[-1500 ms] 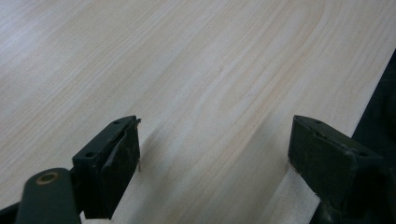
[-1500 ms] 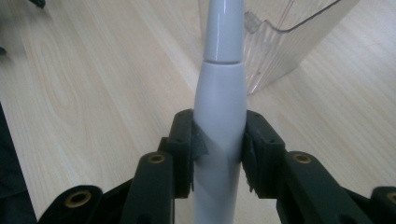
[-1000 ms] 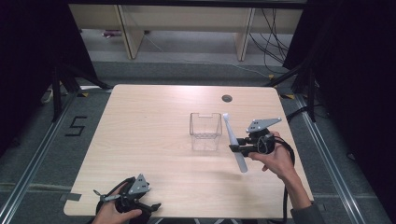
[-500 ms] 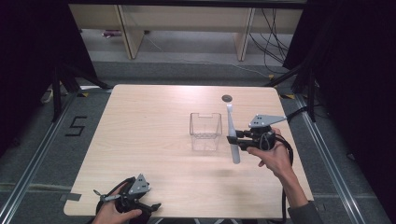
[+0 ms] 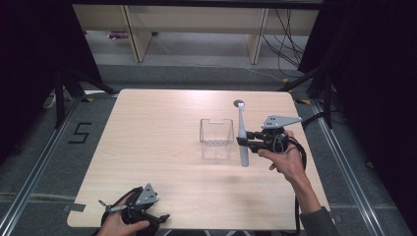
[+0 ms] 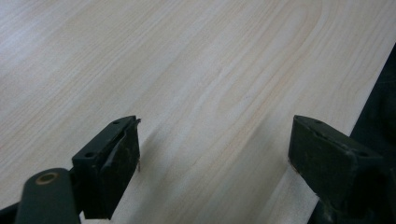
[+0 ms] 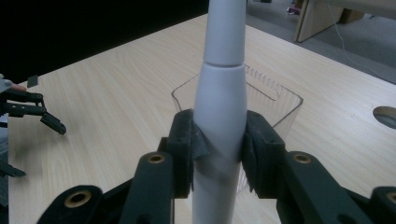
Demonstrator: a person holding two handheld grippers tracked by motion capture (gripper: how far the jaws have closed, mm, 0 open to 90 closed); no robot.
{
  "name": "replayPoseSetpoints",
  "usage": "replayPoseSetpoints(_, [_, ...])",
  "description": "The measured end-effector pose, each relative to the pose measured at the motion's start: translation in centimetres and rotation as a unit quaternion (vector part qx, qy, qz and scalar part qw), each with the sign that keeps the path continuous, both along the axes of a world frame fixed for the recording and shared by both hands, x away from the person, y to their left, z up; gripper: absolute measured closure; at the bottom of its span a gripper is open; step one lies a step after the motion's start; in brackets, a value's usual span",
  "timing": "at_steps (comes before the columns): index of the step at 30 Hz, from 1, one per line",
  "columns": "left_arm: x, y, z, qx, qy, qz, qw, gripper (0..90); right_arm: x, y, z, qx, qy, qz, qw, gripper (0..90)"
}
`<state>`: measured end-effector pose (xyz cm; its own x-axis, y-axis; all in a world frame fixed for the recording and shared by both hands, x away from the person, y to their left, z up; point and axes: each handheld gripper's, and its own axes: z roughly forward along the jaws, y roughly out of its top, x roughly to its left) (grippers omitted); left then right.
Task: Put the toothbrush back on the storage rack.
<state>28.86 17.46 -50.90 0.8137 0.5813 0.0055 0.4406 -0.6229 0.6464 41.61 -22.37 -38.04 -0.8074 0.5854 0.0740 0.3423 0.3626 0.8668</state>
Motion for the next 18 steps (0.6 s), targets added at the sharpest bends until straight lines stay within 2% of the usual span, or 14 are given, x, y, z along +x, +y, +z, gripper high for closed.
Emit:
replayPoseSetpoints(2, [0.0, 0.0, 0.0, 0.001, 0.0, -0.001, 1.0, 15.9, 0.1, 0.2, 0.0, 0.013, 0.011, 0.002, 0.9998, 66.8])
replayPoseSetpoints(3, [0.0, 0.0, 0.0, 0.001, 0.0, -0.001, 1.0, 15.9, 0.2, 0.1, 0.2, 0.003, 0.0, -0.002, 1.0, 66.8])
replayPoseSetpoints(4, [0.1, 0.0, 0.0, 0.003, 0.004, -0.001, 1.0, 15.9, 0.2, 0.2, 0.2, 0.012, -0.004, -0.006, 0.9999, 66.8])
replayPoseSetpoints(5, [0.1, 0.0, 0.0, 0.003, 0.004, -0.002, 1.0, 15.9, 0.3, 0.1, 0.5, 0.007, -0.002, -0.001, 1.0, 66.8])
replayPoseSetpoints(6, [0.1, 0.0, 0.0, 0.003, 0.004, -0.002, 1.0, 15.9, 0.1, 0.3, 0.6, 0.013, 0.01, -0.007, 0.9998, 66.8])
replayPoseSetpoints(7, [0.1, 0.0, 0.0, 0.002, 0.004, -0.001, 1.0, 15.9, 0.3, 0.3, 0.6, 0.014, -0.006, -0.005, 0.9999, 66.8])
replayPoseSetpoints(8, [0.1, 0.0, 0.0, 0.002, 0.004, -0.001, 1.0, 15.9, 0.3, 0.3, 0.6, 0.014, -0.006, -0.005, 0.9999, 66.8])
replayPoseSetpoints(9, [0.1, 0.0, 0.0, 0.003, 0.003, -0.002, 1.0, 15.9, 0.4, 0.5, 0.8, 0.02, 0.003, -0.001, 0.9998, 66.8])
replayPoseSetpoints(10, [0.1, 0.0, 0.0, 0.003, 0.004, -0.002, 1.0, 15.9, 0.5, 0.4, 1.0, 0.011, -0.002, -0.001, 0.9999, 66.8])
replayPoseSetpoints(11, [0.1, 0.0, 0.0, 0.003, 0.004, -0.002, 1.0, 15.9, 0.5, 0.6, 1.0, 0.018, 0.008, -0.003, 0.9998, 66.8])
replayPoseSetpoints(12, [0.1, 0.0, 0.0, 0.003, 0.004, -0.002, 1.0, 15.9, 0.5, 0.6, 1.0, 0.018, 0.008, -0.003, 0.9998, 66.8])
replayPoseSetpoints(14, [0.1, 0.0, 0.0, 0.002, 0.003, -0.002, 1.0, 15.9, 0.9, 0.8, 1.4, 0.016, -0.011, -0.002, 0.9998, 66.8])
replayPoseSetpoints(16, [0.1, 0.0, 0.0, 0.002, 0.002, -0.001, 1.0, 15.9, 0.8, 1.1, 1.6, 0.021, 0.003, -0.001, 0.9998, 66.8])
replayPoseSetpoints(18, [0.0, 0.0, 0.0, -0.001, -0.001, 0.001, 1.0, 15.9, 1.0, 1.2, 1.7, 0.024, -0.001, 0.005, 0.9997, 66.8])
